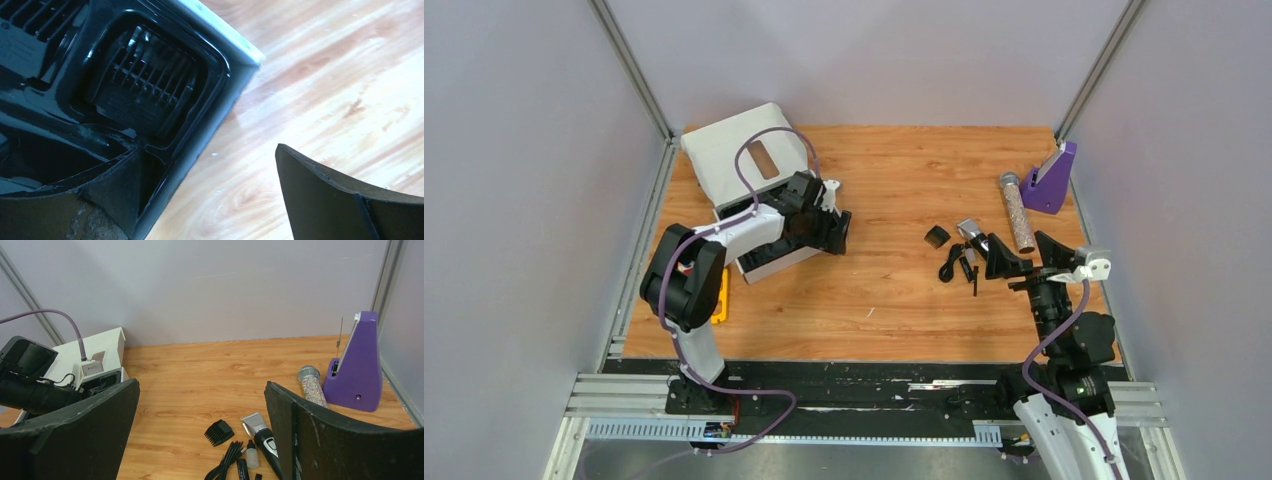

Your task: Sort the hair-cutting tools

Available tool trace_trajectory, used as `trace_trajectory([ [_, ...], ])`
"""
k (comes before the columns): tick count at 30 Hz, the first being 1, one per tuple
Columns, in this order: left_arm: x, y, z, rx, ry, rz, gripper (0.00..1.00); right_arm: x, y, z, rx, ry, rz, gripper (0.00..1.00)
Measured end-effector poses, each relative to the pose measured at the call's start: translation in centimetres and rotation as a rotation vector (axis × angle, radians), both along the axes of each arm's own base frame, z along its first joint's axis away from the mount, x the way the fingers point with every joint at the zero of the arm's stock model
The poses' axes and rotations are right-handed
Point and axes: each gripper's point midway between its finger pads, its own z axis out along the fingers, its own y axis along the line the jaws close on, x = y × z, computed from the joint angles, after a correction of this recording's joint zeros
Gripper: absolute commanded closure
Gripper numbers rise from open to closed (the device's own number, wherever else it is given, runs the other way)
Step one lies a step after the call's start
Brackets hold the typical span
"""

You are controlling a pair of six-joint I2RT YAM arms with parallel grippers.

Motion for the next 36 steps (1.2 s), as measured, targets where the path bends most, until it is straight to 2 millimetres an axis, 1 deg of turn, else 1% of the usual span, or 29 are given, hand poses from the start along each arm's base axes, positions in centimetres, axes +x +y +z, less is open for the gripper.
trace_trajectory([
  [3, -1.4, -1.7, 0.2, -0.036, 0.029, -0.03, 0.0, 0.2, 0.2, -0.3, -0.002, 0.014, 0.007, 0.0],
  [6, -3.7, -3.8, 0.5, -0.094, 0.078, -0.05, 0.0, 0.2, 0.2, -0.3, 0.001, 0.016, 0.008, 0.0],
  [10, -7.3, -6.8, 1.6, -0.196, 0.163, -0.069, 0.0, 0.2, 0.2, -0.4, 0.009, 0.019, 0.011, 0.0],
  [15, -10.9, -10.3, 2.8, -0.263, 0.236, -0.114, 0.0, 0.7, 0.6, -0.7, 0.023, 0.059, 0.024, 0.0],
  [18, -13.2, -11.7, 3.5, -0.286, 0.266, -0.147, 0.0, 1.6, 1.0, -1.2, 0.026, 0.129, 0.032, 0.0],
  [21, -15.0, -12.2, 4.6, -0.307, 0.283, -0.169, 0.0, 2.7, 1.4, -1.8, 0.029, 0.213, 0.035, 0.0],
  [23, -15.6, -12.2, 5.8, -0.32, 0.273, -0.176, 0.0, 3.5, 1.7, -2.4, 0.03, 0.283, 0.033, 0.0],
  [26, -15.3, -11.2, 8.1, -0.323, 0.215, -0.149, 0.0, 4.9, 2.0, -3.3, 0.031, 0.396, 0.019, 0.0],
  [27, -15.0, -10.6, 9.5, -0.322, 0.18, -0.131, 0.0, 5.4, 2.0, -3.6, 0.034, 0.431, 0.01, 0.0],
  [28, -14.7, -10.2, 10.3, -0.323, 0.158, -0.119, 0.0, 5.7, 2.0, -3.8, 0.037, 0.456, 0.003, 0.0],
  [31, -12.3, -7.9, 14.8, -0.352, 0.042, -0.056, 0.0, 6.7, 2.2, -5.1, 0.032, 0.568, -0.019, 0.0],
  [32, -11.4, -6.8, 16.0, -0.362, 0.003, -0.026, 0.0, 7.2, 2.3, -5.5, 0.03, 0.608, -0.025, 0.0],
  [33, -10.1, -4.9, 17.4, -0.371, -0.045, 0.023, 0.0, 7.5, 2.4, -5.8, 0.028, 0.64, -0.03, 0.0],
  [34, -9.0, -3.1, 18.3, -0.369, -0.085, 0.07, 0.0, 7.9, 2.4, -6.2, 0.028, 0.679, -0.038, 0.0],
  [36, -7.0, 1.3, 19.8, -0.349, -0.161, 0.18, 0.0, 8.5, 2.6, -6.9, 0.028, 0.745, -0.049, 0.0],
])
